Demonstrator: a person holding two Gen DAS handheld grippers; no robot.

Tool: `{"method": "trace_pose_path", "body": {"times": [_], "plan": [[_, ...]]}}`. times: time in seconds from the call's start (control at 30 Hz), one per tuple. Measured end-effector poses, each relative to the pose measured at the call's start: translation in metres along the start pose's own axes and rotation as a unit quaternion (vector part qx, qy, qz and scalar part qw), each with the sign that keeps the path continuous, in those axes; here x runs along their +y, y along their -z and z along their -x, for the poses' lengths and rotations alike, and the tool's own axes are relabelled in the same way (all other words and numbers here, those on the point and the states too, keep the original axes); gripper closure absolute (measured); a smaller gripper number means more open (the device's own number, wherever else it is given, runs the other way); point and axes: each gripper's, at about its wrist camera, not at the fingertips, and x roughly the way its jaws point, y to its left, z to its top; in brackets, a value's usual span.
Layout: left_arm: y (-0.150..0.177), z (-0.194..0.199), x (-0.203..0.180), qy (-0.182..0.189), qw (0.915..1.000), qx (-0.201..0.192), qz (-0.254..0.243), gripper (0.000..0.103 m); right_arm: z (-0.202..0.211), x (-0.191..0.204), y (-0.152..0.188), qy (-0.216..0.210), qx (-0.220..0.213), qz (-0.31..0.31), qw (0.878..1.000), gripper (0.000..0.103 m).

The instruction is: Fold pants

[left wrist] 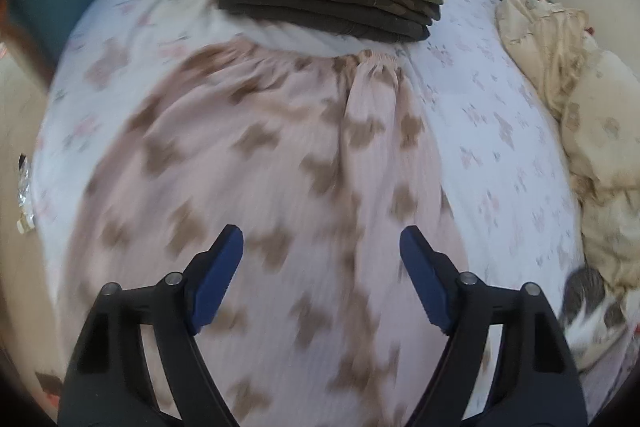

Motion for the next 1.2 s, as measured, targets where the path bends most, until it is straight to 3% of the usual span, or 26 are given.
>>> {"method": "trace_pose_path", "body": {"times": [0.1,0.17,0.23,0.3,0.33,0.37,0.4,0.43,0.47,0.63,0.73,0.83,0.93,1.07,1.2], "plan": [[-0.014,-0.031,-0.018,-0.001,0.9999,-0.004,-0.015,0.033,0.025,-0.035,0.0,0.02,-0.043,-0.072,0.996,0.101],[-0.021,-0.055,-0.029,0.005,0.9997,0.017,-0.016,0.049,0.036,-0.056,0.002,0.029,-0.056,-0.11,0.992,0.101],[-0.027,-0.069,-0.038,0.015,0.9992,0.027,-0.026,0.052,0.039,-0.067,0.003,0.025,-0.058,-0.129,0.99,0.101],[-0.032,-0.078,-0.046,-0.014,0.9987,0.018,-0.044,0.052,0.039,-0.067,0.005,0.031,-0.058,-0.127,0.99,0.101],[-0.034,-0.08,-0.048,-0.017,0.9987,0.016,-0.046,0.058,0.039,-0.067,0.005,0.033,-0.055,-0.125,0.99,0.101],[-0.037,-0.083,-0.049,-0.008,0.9987,0.016,-0.048,0.071,0.038,-0.067,0.006,0.035,-0.054,-0.125,0.99,0.101],[-0.039,-0.085,-0.049,-0.004,0.9986,0.018,-0.05,0.078,0.037,-0.067,0.006,0.034,-0.052,-0.125,0.99,0.101],[-0.041,-0.087,-0.05,-0.005,0.9984,0.022,-0.052,0.093,0.037,-0.069,0.006,0.03,-0.05,-0.127,0.99,0.101],[-0.043,-0.089,-0.05,-0.001,0.9982,0.025,-0.054,0.101,0.036,-0.068,0.005,0.027,-0.05,-0.126,0.99,0.101],[-0.052,-0.074,-0.049,0.007,0.9974,0.005,-0.071,0.103,0.038,-0.053,0.003,-0.001,-0.066,-0.097,0.993,0.101],[-0.062,-0.052,-0.043,-0.002,0.9961,-0.023,-0.085,0.103,0.049,-0.023,0.001,-0.026,-0.084,-0.044,0.995,0.101],[-0.073,-0.023,-0.037,0.0,0.9921,-0.046,-0.117,0.103,0.055,0.012,0.0,-0.064,-0.084,0.011,0.994,0.101],[-0.085,0.006,-0.021,-0.002,0.9892,-0.063,-0.132,0.103,0.051,0.054,-0.008,-0.133,-0.057,0.032,0.989,0.101],[-0.106,0.027,0.018,-0.037,0.9882,-0.065,-0.134,0.103,0.04,0.133,-0.03,-0.189,-0.042,0.096,0.976,0.101],[-0.117,0.016,0.057,-0.097,0.9806,-0.044,-0.165,0.103,0.002,0.194,-0.046,-0.209,-0.005,0.14,0.968,0.101]]}}
